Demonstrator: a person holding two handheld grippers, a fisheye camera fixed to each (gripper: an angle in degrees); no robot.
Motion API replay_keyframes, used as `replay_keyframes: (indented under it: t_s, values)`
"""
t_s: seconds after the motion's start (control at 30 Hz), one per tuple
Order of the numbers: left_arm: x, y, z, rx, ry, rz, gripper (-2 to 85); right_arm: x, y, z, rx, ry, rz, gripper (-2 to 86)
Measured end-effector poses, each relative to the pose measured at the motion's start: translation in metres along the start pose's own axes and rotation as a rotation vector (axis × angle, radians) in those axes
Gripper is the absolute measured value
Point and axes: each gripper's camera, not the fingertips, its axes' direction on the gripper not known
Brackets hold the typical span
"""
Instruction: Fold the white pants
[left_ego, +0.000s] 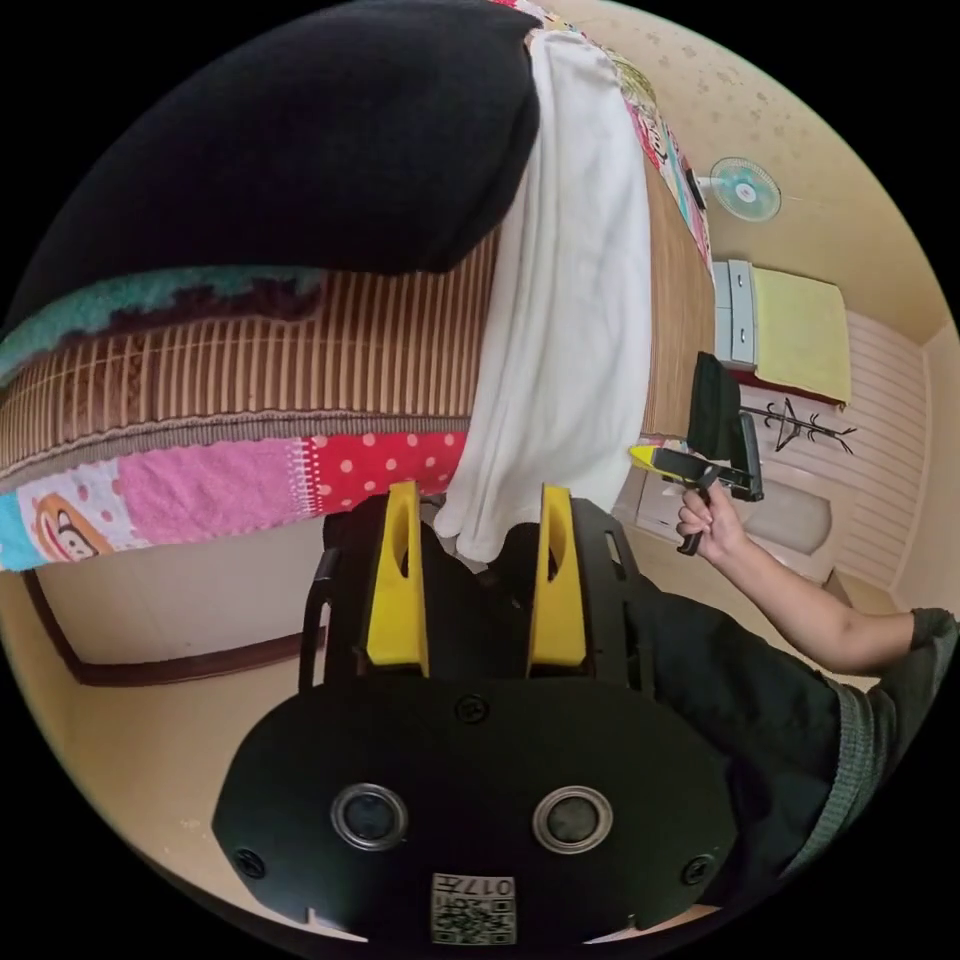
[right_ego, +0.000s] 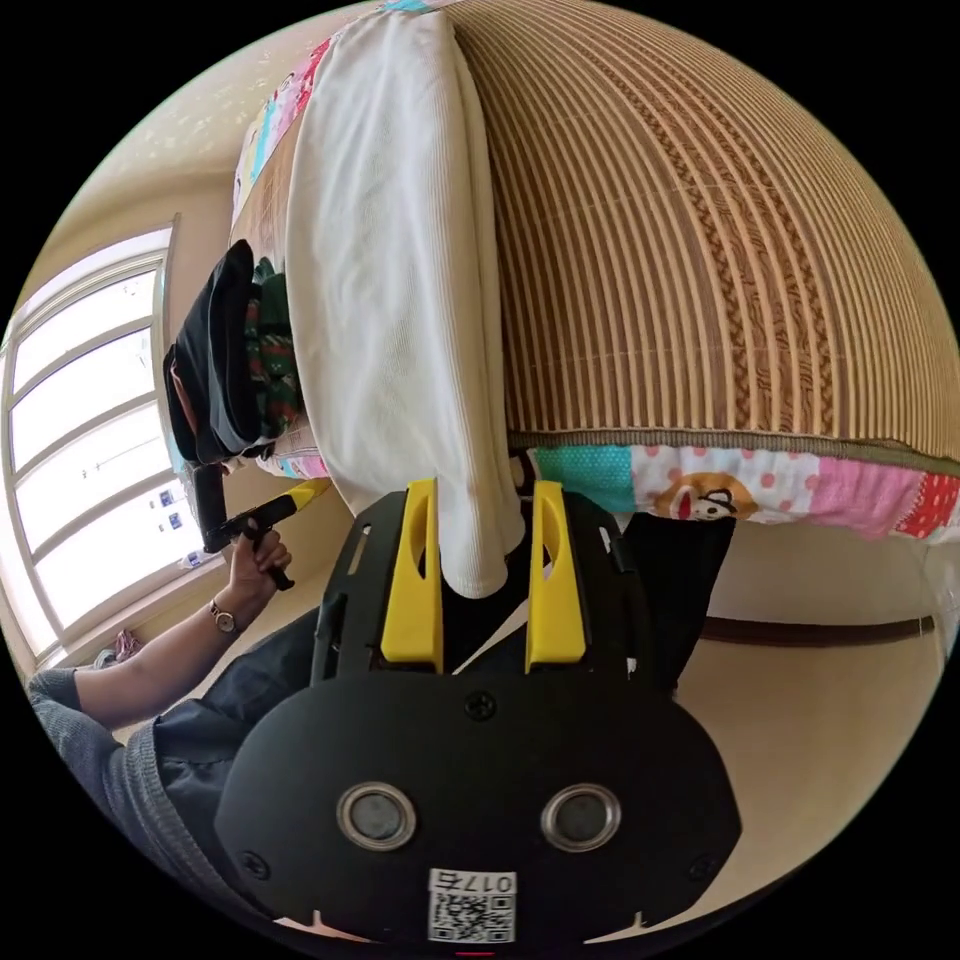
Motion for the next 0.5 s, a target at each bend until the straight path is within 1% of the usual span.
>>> replay_keyframes:
  t_s: [0.03, 0.07, 0.13, 0.2, 0.23, 0.3, 0.37, 0.43, 0.5]
  values:
    - [0.004, -0.007, 0.010, -0.046, 0.008, 0.019, 15.1, -0.001, -0.004, 0.005, -0.026, -0.022, -0.009, 11.6]
    - [0.007, -0.013, 0.021, -0.107, 0.014, 0.033, 11.2, -0.003, -0.010, 0.013, -0.069, -0.015, 0.003, 10.1]
    - [0.016, -0.016, 0.035, -0.169, 0.007, 0.062, 6.2, -0.004, -0.016, 0.018, -0.099, 0.077, 0.042, 7.3]
    - [0.022, -0.013, 0.035, -0.163, 0.000, 0.053, 4.3, -0.013, -0.020, 0.016, -0.161, 0.120, -0.044, 5.3]
    - [0.025, -0.009, 0.034, -0.166, 0.030, 0.025, 4.0, -0.018, -0.019, 0.014, -0.176, 0.145, -0.076, 4.9]
    - [0.040, 0.000, 0.039, -0.207, 0.022, 0.046, 3.9, -0.046, -0.002, 0.015, -0.239, 0.348, -0.259, 4.0]
    - [0.065, 0.014, 0.060, -0.354, -0.034, 0.121, 4.0, -0.053, 0.017, 0.024, -0.312, 0.437, -0.308, 3.9]
    - [0.076, 0.022, 0.073, -0.493, -0.066, 0.154, 4.6, -0.044, 0.034, 0.028, -0.382, 0.400, -0.280, 4.1]
    - [0.087, 0.028, 0.063, -0.494, -0.116, 0.216, 5.5, -0.023, 0.050, 0.016, -0.409, 0.282, -0.183, 5.1]
